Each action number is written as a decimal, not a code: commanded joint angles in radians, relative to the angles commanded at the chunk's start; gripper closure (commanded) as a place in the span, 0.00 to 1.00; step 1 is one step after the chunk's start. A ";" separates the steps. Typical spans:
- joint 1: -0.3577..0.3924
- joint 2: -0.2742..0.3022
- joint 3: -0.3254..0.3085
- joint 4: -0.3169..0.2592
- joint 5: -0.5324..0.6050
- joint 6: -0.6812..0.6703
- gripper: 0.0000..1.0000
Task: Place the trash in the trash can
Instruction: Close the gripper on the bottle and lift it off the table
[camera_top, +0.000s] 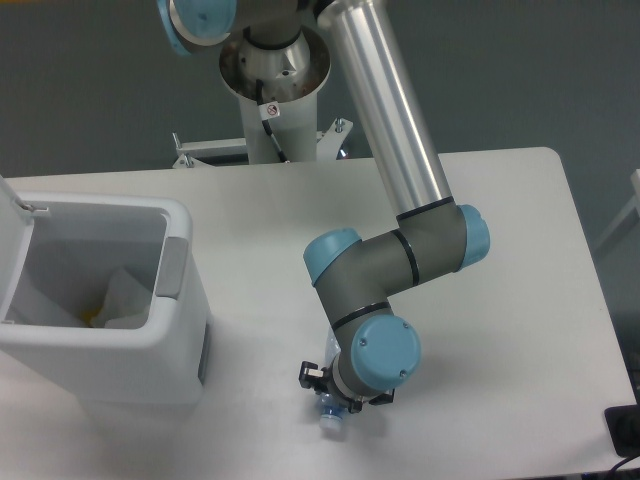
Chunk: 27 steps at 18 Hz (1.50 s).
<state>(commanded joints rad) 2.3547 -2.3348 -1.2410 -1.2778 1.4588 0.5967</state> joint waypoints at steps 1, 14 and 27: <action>0.000 0.006 0.000 0.000 -0.005 0.000 0.83; 0.107 0.120 0.040 0.003 -0.201 0.021 0.87; 0.241 0.236 0.081 0.005 -0.745 0.075 0.87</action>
<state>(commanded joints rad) 2.5954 -2.0986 -1.1597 -1.2732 0.7140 0.6719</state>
